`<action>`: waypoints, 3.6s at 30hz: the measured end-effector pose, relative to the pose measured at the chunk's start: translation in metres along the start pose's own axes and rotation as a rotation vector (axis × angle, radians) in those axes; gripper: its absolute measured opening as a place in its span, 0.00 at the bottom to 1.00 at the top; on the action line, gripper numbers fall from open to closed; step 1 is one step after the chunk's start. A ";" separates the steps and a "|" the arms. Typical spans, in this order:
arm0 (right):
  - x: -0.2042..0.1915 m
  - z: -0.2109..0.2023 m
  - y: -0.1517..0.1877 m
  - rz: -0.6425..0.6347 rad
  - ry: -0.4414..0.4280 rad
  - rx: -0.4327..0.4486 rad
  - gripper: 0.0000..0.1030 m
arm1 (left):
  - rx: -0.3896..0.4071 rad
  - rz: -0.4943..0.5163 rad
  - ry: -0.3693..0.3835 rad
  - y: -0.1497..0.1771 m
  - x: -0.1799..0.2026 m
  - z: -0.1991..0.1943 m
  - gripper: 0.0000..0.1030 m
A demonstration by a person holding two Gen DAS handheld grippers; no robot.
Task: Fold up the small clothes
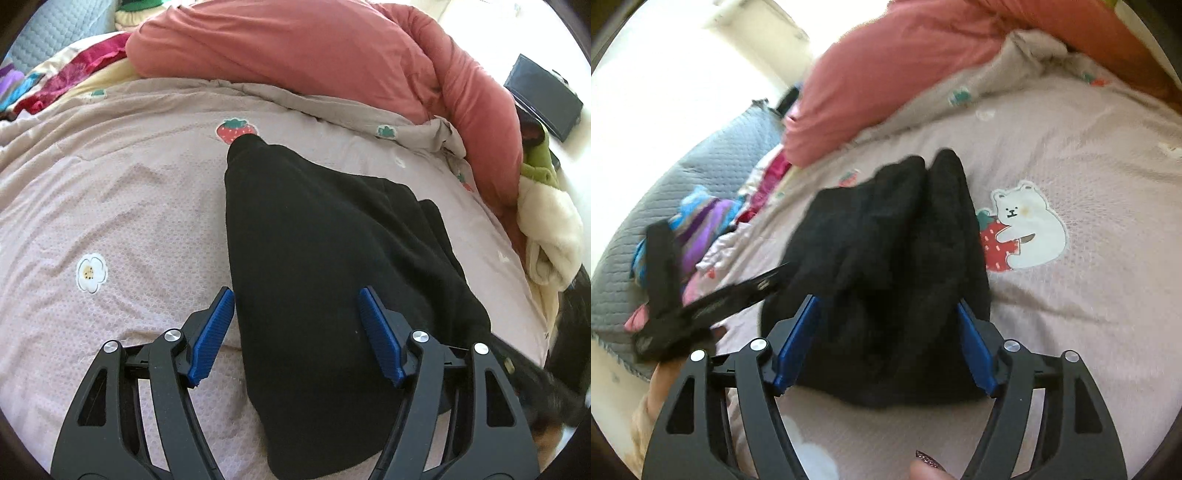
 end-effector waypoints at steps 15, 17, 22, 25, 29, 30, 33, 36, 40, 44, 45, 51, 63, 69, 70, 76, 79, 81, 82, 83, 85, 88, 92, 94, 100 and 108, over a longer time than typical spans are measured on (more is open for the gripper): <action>-0.013 0.026 -0.029 -0.092 -0.001 -0.032 0.20 | 0.015 0.048 -0.043 0.005 0.004 -0.006 0.69; -0.018 0.022 -0.030 -0.130 0.012 -0.013 0.18 | 0.018 0.049 -0.045 0.005 0.004 -0.008 0.69; -0.024 0.006 -0.036 -0.198 0.025 0.026 0.18 | 0.018 0.060 -0.026 0.008 0.009 -0.011 0.71; -0.019 0.009 -0.037 -0.225 0.086 0.029 0.18 | 0.008 0.069 -0.028 0.010 0.014 -0.010 0.72; -0.003 0.026 -0.028 -0.196 0.127 0.000 0.20 | -0.007 0.086 -0.029 0.016 0.019 -0.005 0.75; 0.001 0.027 -0.025 -0.186 0.130 0.002 0.21 | -0.011 0.087 -0.033 0.017 0.019 -0.003 0.77; 0.010 0.026 -0.021 -0.144 0.131 0.018 0.31 | -0.018 0.087 -0.030 0.021 0.018 0.000 0.78; 0.014 0.023 -0.020 -0.116 0.145 0.023 0.35 | -0.020 0.086 -0.030 0.025 0.018 0.001 0.79; 0.008 0.019 -0.016 -0.118 0.193 0.038 0.41 | -0.019 0.084 -0.029 0.027 0.017 0.000 0.79; 0.003 0.015 -0.010 -0.137 0.240 0.049 0.44 | -0.022 0.080 -0.026 0.029 0.016 0.000 0.79; 0.002 0.014 -0.008 -0.141 0.250 0.049 0.45 | -0.022 0.079 -0.026 0.030 0.016 0.000 0.79; 0.002 0.009 0.000 -0.146 0.298 0.048 0.51 | -0.020 0.080 -0.033 0.031 0.017 -0.003 0.79; -0.007 -0.023 0.003 -0.145 0.287 0.101 0.61 | 0.000 0.092 -0.063 0.032 0.023 -0.019 0.79; -0.015 -0.045 0.006 -0.163 0.298 0.151 0.73 | 0.033 0.105 -0.078 0.035 0.027 -0.035 0.85; -0.017 -0.049 0.007 -0.165 0.296 0.161 0.74 | 0.038 0.109 -0.080 0.035 0.028 -0.038 0.85; -0.031 -0.075 0.018 -0.189 0.294 0.221 0.91 | 0.084 0.122 -0.086 0.041 0.028 -0.060 0.91; -0.040 -0.083 0.024 -0.223 0.304 0.239 0.93 | 0.108 0.129 -0.089 0.044 0.028 -0.071 0.91; -0.048 -0.089 0.030 -0.249 0.321 0.259 0.95 | 0.128 0.131 -0.095 0.048 0.026 -0.081 0.91; -0.052 -0.092 0.032 -0.260 0.327 0.271 0.95 | 0.138 0.131 -0.098 0.050 0.025 -0.085 0.91; -0.056 -0.094 0.035 -0.271 0.333 0.283 0.95 | 0.145 0.132 -0.102 0.052 0.024 -0.088 0.91; -0.063 -0.098 0.040 -0.286 0.340 0.301 0.95 | 0.154 0.135 -0.113 0.056 0.021 -0.094 0.91; -0.072 -0.102 0.047 -0.300 0.345 0.322 0.95 | 0.161 0.145 -0.129 0.063 0.018 -0.101 0.91; -0.086 -0.108 0.055 -0.322 0.350 0.340 0.95 | 0.179 0.149 -0.144 0.071 0.014 -0.111 0.91; -0.090 -0.111 0.059 -0.334 0.357 0.342 0.95 | 0.189 0.147 -0.146 0.075 0.012 -0.116 0.91; -0.098 -0.111 0.074 -0.354 0.376 0.341 0.95 | 0.206 0.149 -0.160 0.089 0.010 -0.126 0.91; -0.099 -0.102 0.096 -0.361 0.393 0.309 0.95 | 0.190 0.142 -0.171 0.109 0.004 -0.126 0.91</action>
Point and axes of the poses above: each gripper's, at about its wrist camera, not at the fingertips, and z roughly the way its jaws point, x to its right, y to its underside, the point moved 3 cm from there along z, roughly the way its jaws point, and after that the axes turned 7 degrees about -x, right-handed, at the moved point
